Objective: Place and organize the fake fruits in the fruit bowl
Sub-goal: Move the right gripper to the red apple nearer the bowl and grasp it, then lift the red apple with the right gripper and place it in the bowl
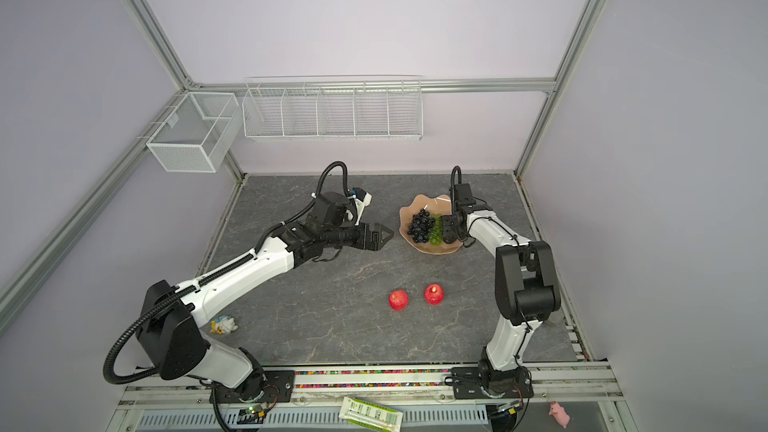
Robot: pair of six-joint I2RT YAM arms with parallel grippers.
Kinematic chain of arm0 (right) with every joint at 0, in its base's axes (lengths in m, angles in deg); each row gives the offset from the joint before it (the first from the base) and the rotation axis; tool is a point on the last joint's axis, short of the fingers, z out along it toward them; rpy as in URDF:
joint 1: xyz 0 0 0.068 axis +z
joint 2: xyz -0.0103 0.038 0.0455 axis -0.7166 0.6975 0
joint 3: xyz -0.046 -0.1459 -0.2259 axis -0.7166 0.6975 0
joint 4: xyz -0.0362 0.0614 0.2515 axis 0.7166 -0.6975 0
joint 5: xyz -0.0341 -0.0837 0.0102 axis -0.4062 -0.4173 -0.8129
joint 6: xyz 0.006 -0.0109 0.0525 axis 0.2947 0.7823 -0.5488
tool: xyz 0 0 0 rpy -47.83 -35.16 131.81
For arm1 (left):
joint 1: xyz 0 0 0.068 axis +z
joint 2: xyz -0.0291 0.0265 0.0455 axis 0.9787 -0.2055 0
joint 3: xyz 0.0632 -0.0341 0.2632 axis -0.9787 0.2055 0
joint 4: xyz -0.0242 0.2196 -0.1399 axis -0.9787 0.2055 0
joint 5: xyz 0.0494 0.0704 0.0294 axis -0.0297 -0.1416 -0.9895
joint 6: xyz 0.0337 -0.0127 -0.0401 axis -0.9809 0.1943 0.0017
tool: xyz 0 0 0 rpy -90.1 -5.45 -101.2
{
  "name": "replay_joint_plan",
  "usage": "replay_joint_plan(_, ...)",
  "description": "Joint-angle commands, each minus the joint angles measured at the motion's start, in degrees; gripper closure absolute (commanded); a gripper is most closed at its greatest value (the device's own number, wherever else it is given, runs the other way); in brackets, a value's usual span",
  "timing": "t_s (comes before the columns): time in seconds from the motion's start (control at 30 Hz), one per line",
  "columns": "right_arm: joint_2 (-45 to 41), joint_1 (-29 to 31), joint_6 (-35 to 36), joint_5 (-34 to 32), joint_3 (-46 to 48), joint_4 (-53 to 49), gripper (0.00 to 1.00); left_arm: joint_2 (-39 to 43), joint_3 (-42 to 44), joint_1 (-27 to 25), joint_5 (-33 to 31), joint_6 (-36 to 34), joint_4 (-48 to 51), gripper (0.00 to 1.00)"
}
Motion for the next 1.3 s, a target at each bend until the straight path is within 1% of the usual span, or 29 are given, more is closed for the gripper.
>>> replay_joint_plan(0.0, -7.3, 0.9, 0.8, 1.0, 2.3, 2.6, 0.22, 2.0, 0.9, -0.2, 0.2, -1.0, 0.4, 0.01)
replay_joint_plan(0.07, -12.4, 1.2, -0.2, 2.3, 4.0, 0.5, 0.18, 3.2, 2.5, -0.2, 1.3, -1.2, 1.0, 0.01)
replay_joint_plan(0.13, -17.0, 4.1, -1.5, 4.4, 6.2, -2.4, 0.14, 4.6, 5.2, -0.3, 3.4, -1.8, 1.2, 0.01)
replay_joint_plan(0.23, -23.3, 7.3, -4.5, 7.8, 12.1, -5.2, 0.12, 5.6, 10.1, -0.3, 7.5, -2.2, -0.2, 0.01)
replay_joint_plan(0.33, -26.8, 10.8, -8.8, 11.5, 17.7, -6.9, 0.11, 6.1, 13.3, -1.1, 11.3, -2.5, -1.8, 0.01)
replay_joint_plan(0.43, -28.3, 14.0, -11.7, 11.1, 23.6, -6.8, 0.13, 6.1, 13.3, -3.0, 12.1, -4.8, -0.7, 0.01)
replay_joint_plan(0.57, -29.8, 16.2, -13.5, 9.1, 26.8, -7.9, 0.17, 6.3, 12.9, -4.0, 10.4, -5.8, 0.3, 0.01)
replay_joint_plan(0.73, -29.0, 18.4, -14.8, 9.2, 27.5, -8.6, 0.26, 6.5, 13.0, -4.0, 8.5, -5.7, 0.0, 0.01)
replay_joint_plan(0.83, -26.5, 19.6, -14.9, 9.6, 27.4, -8.6, 0.26, 6.5, 13.0, -4.0, 7.9, -5.4, 0.0, 0.01)
replay_joint_plan(1.03, -22.1, 21.5, -16.1, 4.1, 26.0, -12.5, 0.26, 7.4, 14.0, -4.1, 7.6, -4.4, -1.3, 0.01)
replay_joint_plan(1.13, -21.1, 21.9, -16.3, 3.6, 26.2, -11.7, 0.27, 7.3, 13.9, -4.1, 7.6, -4.3, -1.8, 0.01)
replay_joint_plan(1.2, -20.5, 22.2, -16.4, 3.8, 26.2, -11.1, 0.28, 6.9, 13.5, -4.0, 7.8, -4.6, -1.5, 0.01)
replay_joint_plan(1.27, -19.8, 22.6, -16.6, 3.7, 26.1, -10.8, 0.33, 6.7, 13.4, -4.0, 7.7, -4.6, -1.4, 0.01)
